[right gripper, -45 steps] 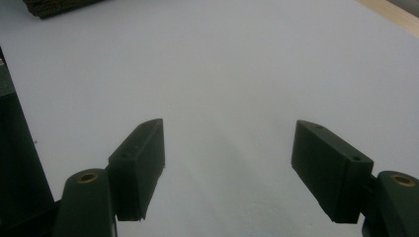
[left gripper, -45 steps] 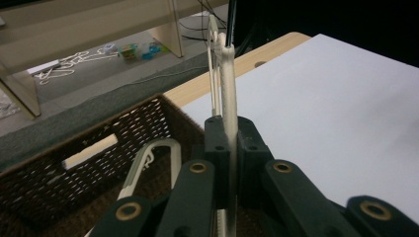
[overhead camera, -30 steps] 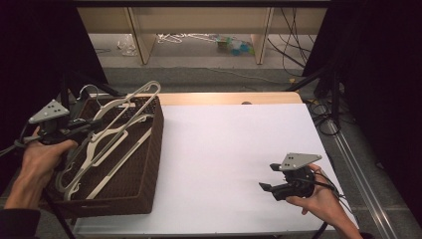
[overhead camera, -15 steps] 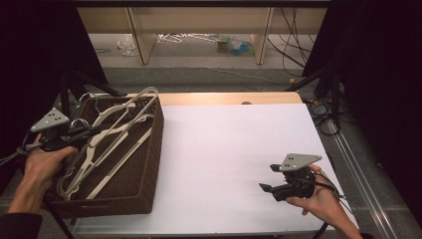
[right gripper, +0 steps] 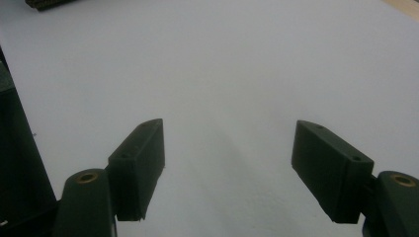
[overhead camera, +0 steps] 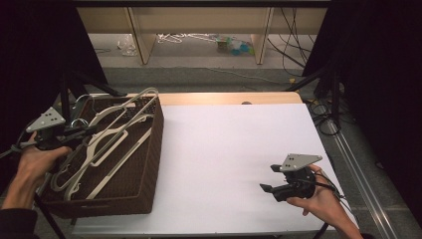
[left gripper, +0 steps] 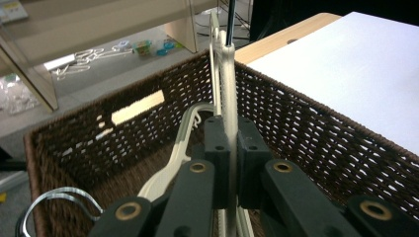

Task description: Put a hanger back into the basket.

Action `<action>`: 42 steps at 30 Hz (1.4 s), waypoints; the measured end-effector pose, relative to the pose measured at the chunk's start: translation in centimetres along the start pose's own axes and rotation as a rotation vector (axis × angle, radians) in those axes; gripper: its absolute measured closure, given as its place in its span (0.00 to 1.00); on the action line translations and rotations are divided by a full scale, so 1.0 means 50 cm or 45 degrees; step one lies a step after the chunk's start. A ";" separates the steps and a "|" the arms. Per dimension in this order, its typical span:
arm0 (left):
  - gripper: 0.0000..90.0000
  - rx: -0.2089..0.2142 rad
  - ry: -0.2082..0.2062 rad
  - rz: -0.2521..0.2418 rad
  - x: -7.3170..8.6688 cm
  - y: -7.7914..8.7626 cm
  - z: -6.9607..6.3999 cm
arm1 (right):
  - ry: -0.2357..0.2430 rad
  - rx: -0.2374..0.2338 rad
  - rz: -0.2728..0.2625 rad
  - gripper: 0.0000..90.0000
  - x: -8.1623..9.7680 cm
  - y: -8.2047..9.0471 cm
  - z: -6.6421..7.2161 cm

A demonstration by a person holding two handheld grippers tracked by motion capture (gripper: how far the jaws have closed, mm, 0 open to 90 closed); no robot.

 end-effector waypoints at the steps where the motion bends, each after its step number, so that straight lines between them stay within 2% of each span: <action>1: 0.95 -0.001 0.013 0.001 0.002 0.002 0.001 | 0.008 0.001 0.002 0.33 0.000 -0.001 -0.001; 5: 0.95 -0.001 0.027 0.007 0.011 0.005 0.003 | 0.003 -0.001 0.004 0.33 0.000 -0.001 0.002; 12: 0.95 0.007 0.105 0.021 0.031 0.004 0.006 | 0.006 -0.001 0.007 0.33 0.002 -0.003 0.000; 15: 0.95 0.003 0.100 0.043 0.041 0.006 0.010 | 0.000 -0.011 0.017 0.33 0.003 -0.004 0.002; 19: 0.95 0.020 0.127 0.030 0.050 0.005 0.009 | -0.004 0.001 0.015 0.33 0.003 -0.003 0.000; 23: 0.95 0.027 0.118 0.070 0.064 -0.008 0.002 | 0.002 -0.012 0.019 0.33 0.004 -0.006 0.001; 31: 0.95 0.044 0.153 0.131 0.085 -0.032 -0.010 | -0.004 -0.010 0.021 0.33 0.005 -0.006 0.001; 34: 0.95 0.052 0.191 0.147 0.095 -0.037 -0.012 | -0.004 -0.010 0.023 0.33 0.005 -0.006 0.001; 40: 0.95 0.051 0.216 0.194 0.114 -0.047 -0.014 | -0.009 -0.010 0.026 0.33 0.006 -0.007 0.002; 42: 0.95 0.050 0.231 0.183 0.115 -0.049 -0.012 | -0.007 -0.010 0.028 0.33 0.007 -0.008 0.002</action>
Point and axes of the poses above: each handheld gripper's, and its own axes: y roughly backward along the jaws, x roughly out of its underside, z roughly to its left, the point moved 8 cm from there along -y, roughly forward along the jaws, and after that the axes turned 7 degrees about -x, right-handed, at the moved point
